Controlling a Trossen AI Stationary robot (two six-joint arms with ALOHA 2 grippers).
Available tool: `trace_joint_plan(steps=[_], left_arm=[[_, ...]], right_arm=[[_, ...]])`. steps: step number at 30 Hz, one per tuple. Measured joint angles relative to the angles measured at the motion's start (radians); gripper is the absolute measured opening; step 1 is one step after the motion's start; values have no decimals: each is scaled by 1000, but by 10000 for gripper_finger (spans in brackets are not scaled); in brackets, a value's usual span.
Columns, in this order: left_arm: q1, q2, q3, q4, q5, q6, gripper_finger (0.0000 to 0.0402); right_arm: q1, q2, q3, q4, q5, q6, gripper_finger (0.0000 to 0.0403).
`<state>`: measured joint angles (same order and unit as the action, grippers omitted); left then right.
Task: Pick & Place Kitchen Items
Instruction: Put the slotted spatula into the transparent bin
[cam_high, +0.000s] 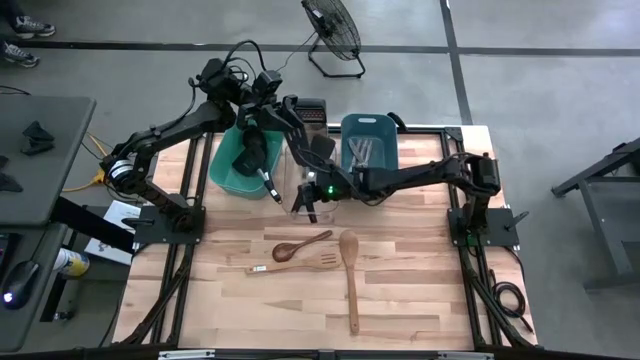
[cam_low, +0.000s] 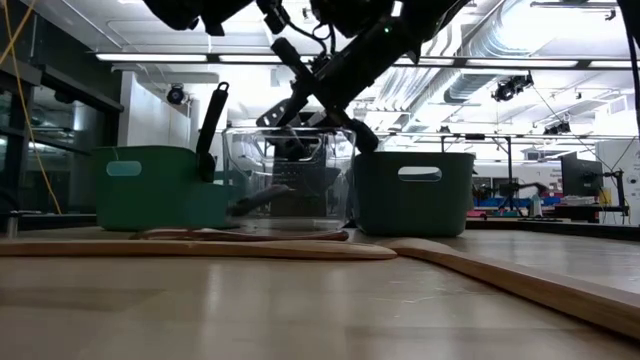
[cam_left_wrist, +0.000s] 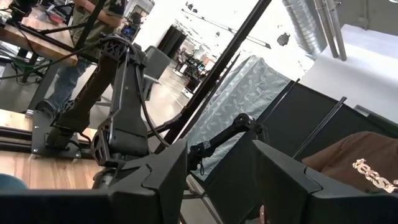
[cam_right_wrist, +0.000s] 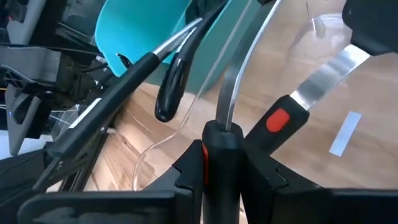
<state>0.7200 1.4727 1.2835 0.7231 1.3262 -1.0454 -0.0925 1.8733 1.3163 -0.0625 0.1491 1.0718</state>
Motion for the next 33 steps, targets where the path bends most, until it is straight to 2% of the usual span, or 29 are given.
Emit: trace_joint_plan(steps=[6, 13, 18, 21, 33], left_arm=[[0, 0, 0, 0, 0, 0, 172], [0, 0, 0, 0, 0, -2, 172], [0, 0, 0, 0, 0, -7, 172], [0, 0, 0, 0, 0, -8, 172], [0, 0, 0, 0, 0, -14, 172]], right_arm=[[7, -1, 0, -4, -16, -29, 66], [9, -1, 0, -3, -67, -249, 66], [8, -1, 0, 19, -67, -313, 66], [8, -1, 0, 25, -35, -298, 66], [9, -2, 0, 31, 121, -47, 66]])
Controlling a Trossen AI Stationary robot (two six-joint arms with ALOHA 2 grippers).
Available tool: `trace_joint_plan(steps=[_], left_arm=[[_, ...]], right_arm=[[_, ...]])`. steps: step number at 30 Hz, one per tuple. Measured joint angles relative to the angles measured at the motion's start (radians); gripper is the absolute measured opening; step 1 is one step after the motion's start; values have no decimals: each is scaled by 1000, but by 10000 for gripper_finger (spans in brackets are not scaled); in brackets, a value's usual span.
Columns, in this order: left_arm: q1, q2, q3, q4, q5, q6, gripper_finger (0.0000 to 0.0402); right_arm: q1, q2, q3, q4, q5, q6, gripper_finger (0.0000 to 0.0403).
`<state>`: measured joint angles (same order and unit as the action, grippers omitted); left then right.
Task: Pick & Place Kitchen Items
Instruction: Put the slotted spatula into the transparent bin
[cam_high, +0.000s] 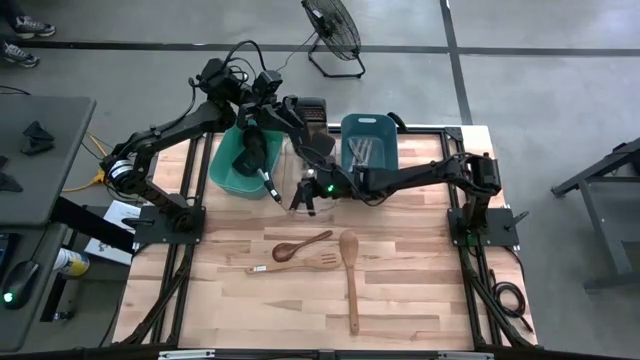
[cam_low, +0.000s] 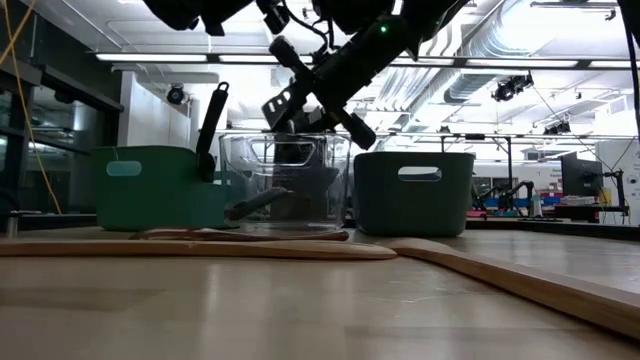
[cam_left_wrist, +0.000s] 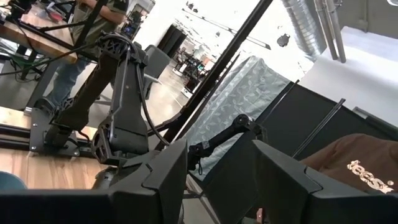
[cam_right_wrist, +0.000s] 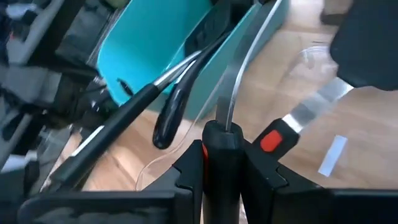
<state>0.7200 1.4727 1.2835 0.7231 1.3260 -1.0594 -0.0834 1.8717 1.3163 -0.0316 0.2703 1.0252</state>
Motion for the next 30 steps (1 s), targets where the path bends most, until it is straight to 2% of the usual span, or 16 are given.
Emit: trace_joint_plan(steps=[8, 13, 21, 30], left_arm=[[0, 0, 0, 0, 0, -1, 172], [0, 0, 0, 0, 0, -1, 172], [0, 0, 0, -13, 1, -2, 172], [0, 0, 0, -19, 2, -2, 172]], right_arm=[[74, 0, 0, -16, 262, 20, 66], [105, 0, 1, -17, 379, -58, 66], [86, 0, 1, -127, 303, -50, 66], [47, 0, 1, -228, 99, -61, 66]])
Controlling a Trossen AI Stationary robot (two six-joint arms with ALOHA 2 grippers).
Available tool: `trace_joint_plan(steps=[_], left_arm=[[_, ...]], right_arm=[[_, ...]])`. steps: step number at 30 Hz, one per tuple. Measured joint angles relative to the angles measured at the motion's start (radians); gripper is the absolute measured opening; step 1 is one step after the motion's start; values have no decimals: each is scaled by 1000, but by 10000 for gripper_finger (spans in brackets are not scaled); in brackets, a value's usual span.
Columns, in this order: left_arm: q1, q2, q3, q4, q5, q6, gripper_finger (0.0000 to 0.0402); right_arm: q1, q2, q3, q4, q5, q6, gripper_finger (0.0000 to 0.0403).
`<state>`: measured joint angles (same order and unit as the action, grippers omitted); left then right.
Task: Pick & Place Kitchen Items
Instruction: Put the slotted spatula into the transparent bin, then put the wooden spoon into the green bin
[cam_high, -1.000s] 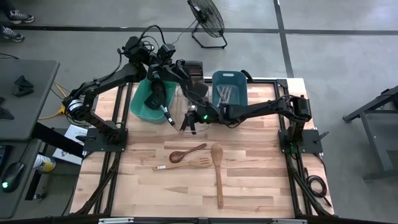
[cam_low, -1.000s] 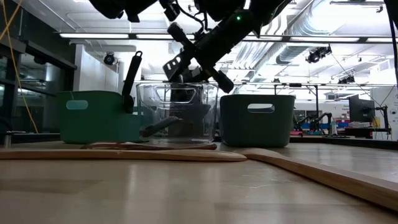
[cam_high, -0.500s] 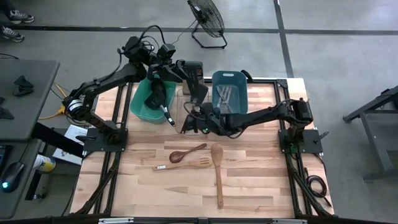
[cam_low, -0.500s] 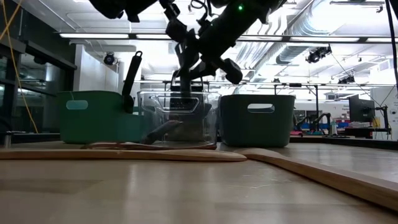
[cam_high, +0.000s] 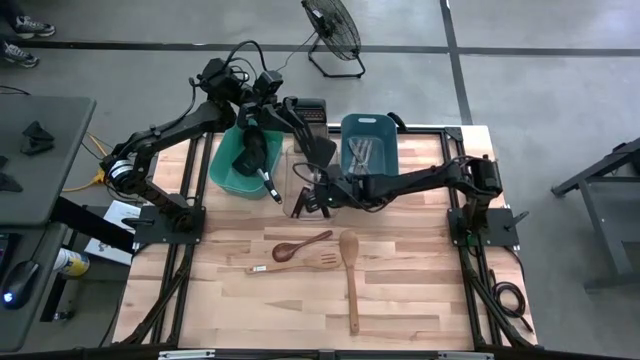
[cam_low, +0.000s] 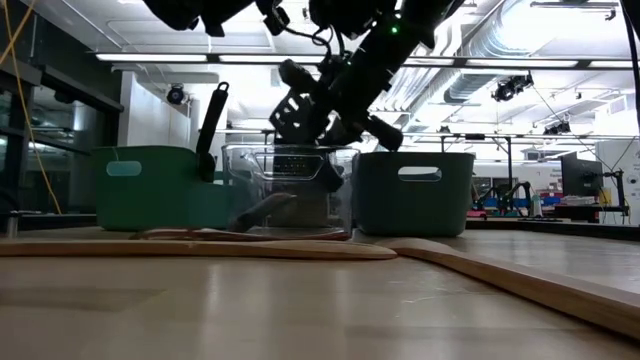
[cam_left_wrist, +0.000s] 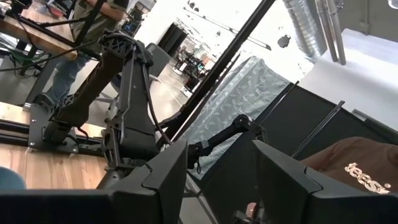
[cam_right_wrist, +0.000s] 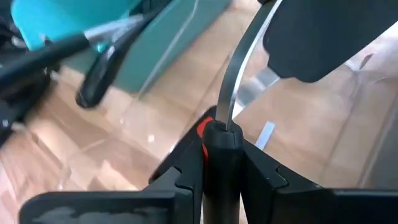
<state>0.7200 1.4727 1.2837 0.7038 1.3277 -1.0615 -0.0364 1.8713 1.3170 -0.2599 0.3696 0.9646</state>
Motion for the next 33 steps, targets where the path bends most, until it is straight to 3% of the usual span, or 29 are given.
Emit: trace_joint_plan(steps=[6, 16, 29, 33], left_arm=[[0, 0, 0, 0, 0, 0, 172], [0, 0, 0, 0, 0, 0, 172], [0, 0, 0, 0, 0, 0, 172], [0, 0, 0, 0, 0, 0, 172]], right_arm=[[-23, -2, 1, -37, -110, -6, 75], [-31, -3, 2, -42, -161, -26, 92], [-32, -9, 1, -41, -220, 9, 198], [-34, -44, 0, -67, -224, 35, 212]])
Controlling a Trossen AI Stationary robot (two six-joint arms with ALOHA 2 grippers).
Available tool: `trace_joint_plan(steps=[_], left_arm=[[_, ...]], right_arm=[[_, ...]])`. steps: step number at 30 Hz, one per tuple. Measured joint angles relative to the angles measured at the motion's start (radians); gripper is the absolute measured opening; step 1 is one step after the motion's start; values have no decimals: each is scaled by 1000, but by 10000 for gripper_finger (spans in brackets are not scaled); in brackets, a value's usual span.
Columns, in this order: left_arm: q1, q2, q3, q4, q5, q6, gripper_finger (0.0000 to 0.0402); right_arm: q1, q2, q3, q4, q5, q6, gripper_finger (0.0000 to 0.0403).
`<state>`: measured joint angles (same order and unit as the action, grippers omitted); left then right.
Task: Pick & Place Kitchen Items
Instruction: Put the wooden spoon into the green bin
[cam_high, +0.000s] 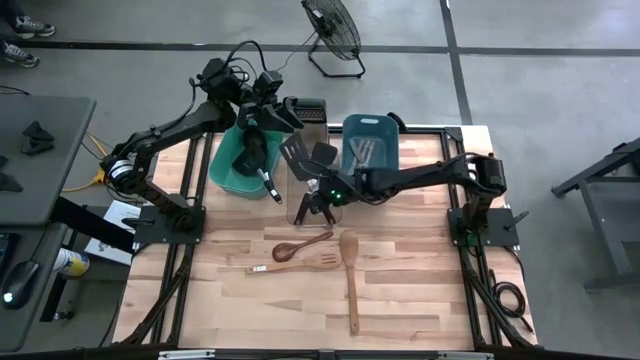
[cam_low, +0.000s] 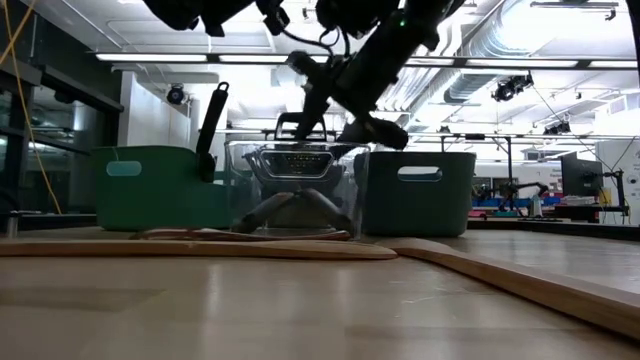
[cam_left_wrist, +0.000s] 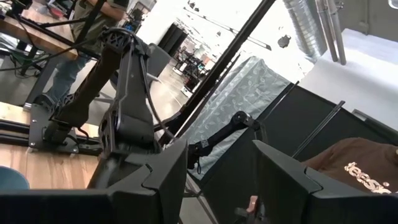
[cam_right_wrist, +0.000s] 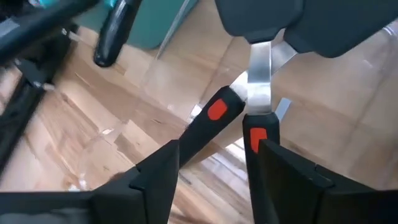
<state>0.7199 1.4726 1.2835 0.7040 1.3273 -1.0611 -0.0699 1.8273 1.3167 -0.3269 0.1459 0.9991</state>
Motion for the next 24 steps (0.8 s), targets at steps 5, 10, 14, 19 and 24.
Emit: trace_joint_plan(steps=[5, 10, 14, 19, 24], left_arm=[[0, 0, 0, 0, 30, 0, 172], [0, -4, 0, -4, 53, 0, 172], [0, -17, 0, -12, 65, 0, 172], [0, -43, -2, -43, 95, 19, 172], [0, -83, -2, -171, 103, 93, 172]], right_arm=[[-5, -58, 0, -72, -7, 25, 208], [0, -111, 0, -88, -5, 35, 205], [5, -131, 0, -89, -14, 34, 205], [20, -140, 0, -96, -55, 28, 205], [55, -171, 0, -120, -36, 25, 205]])
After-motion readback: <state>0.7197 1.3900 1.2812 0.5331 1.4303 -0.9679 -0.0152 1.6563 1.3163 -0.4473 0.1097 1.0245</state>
